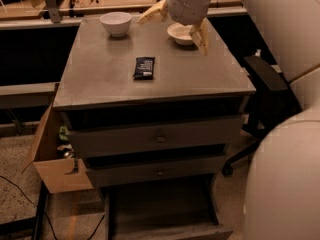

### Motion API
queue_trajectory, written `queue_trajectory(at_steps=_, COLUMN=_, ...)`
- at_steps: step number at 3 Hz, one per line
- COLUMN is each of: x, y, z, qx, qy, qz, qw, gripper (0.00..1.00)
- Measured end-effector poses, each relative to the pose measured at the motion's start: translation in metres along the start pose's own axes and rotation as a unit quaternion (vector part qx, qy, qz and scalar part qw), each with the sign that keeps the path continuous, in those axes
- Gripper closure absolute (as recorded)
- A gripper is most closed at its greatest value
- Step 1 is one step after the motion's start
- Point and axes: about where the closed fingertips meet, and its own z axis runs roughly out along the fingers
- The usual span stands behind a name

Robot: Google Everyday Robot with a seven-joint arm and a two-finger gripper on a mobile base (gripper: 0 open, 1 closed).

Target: Place rxbar blueberry into bottom drawer

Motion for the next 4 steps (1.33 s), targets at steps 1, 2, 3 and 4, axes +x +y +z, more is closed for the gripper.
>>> queue_trajectory(at_steps=1, x=0.013, y=-0.021, z=0.032, qx=-0.002, qy=-0.023, qz=-0.083, qw=0.9963, gripper=0.00)
queue_trajectory(at_steps=2, x=0.032, y=-0.039, z=0.064, qx=-0.002, qy=-0.012, qz=-0.133, qw=0.9911, gripper=0.00)
queue_trajectory(at_steps=3, x=0.035, y=-0.044, z=0.068, qx=0.006, qy=-0.006, qz=-0.134, qw=0.9909, gripper=0.00)
queue_trajectory(at_steps=4, x=0.038, y=-0.048, z=0.089, qx=-0.006, qy=-0.017, qz=-0.145, qw=0.9893, gripper=0.00)
